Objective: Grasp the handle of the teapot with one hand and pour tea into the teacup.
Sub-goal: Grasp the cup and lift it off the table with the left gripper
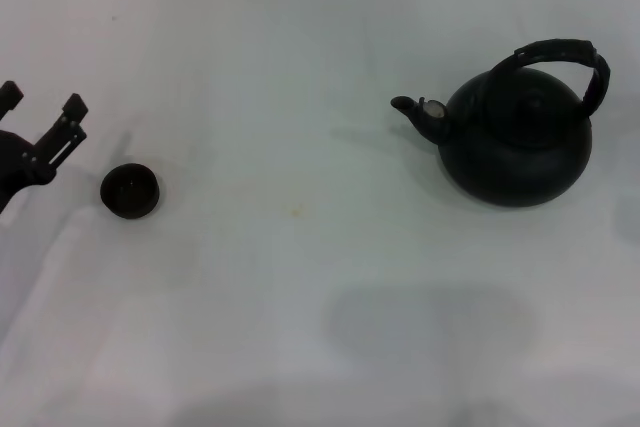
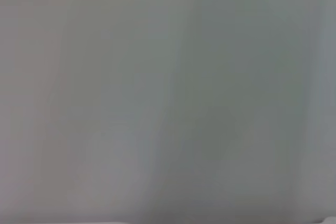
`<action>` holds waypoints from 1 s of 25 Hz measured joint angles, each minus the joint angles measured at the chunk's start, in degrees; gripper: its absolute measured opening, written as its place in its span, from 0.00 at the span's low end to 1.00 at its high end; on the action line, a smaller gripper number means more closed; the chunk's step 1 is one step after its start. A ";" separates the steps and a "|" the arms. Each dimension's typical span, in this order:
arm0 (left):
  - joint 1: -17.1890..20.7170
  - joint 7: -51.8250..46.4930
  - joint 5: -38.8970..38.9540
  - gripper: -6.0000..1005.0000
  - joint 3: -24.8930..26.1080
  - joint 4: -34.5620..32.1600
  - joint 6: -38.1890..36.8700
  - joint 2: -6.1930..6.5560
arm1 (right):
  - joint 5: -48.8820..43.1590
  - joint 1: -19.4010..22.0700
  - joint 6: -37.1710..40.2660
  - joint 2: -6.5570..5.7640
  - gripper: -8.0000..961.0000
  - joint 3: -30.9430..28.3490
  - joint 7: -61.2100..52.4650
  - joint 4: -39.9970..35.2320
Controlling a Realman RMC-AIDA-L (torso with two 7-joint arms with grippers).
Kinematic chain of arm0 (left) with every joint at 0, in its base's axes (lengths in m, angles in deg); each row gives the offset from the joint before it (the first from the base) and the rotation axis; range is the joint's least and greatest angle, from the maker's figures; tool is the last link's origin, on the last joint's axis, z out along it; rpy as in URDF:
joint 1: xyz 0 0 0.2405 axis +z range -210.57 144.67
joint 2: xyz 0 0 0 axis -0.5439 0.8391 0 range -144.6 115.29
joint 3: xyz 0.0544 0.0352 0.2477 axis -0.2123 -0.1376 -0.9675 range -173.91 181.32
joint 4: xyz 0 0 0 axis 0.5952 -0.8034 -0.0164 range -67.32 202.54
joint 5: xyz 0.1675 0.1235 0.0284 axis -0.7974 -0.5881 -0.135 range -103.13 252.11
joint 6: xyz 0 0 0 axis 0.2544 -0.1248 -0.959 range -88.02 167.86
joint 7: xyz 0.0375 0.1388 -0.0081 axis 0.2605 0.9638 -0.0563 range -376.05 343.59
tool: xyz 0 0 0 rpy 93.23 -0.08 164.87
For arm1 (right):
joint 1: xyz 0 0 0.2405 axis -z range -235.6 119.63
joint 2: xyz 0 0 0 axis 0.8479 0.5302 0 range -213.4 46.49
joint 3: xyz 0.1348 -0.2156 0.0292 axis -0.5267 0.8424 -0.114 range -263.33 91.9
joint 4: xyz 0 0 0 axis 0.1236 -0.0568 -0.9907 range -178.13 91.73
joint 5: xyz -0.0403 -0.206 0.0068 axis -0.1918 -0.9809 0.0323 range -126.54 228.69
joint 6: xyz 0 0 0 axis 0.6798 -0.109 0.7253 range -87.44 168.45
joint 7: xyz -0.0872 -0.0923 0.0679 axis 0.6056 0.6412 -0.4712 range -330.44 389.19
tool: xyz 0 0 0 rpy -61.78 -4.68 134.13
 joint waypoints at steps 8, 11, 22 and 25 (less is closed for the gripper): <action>-1.29 -1.86 -1.32 0.86 -1.30 1.20 -0.54 0.01 | 0.07 -0.06 1.64 0.42 0.76 -2.53 -0.16 1.15; -0.56 -7.70 -3.47 0.86 -1.37 4.40 -1.94 0.18 | 0.13 -0.74 3.45 0.62 0.76 -3.00 -0.21 1.11; 15.29 -10.82 -6.74 0.86 -9.93 30.95 -13.16 -0.48 | 0.15 -5.29 9.19 0.87 0.76 -2.52 -0.28 -1.36; 20.88 -11.53 -6.52 0.86 -17.47 41.60 -22.00 -0.38 | 0.14 -5.74 9.61 0.93 0.76 -2.51 -0.45 -2.00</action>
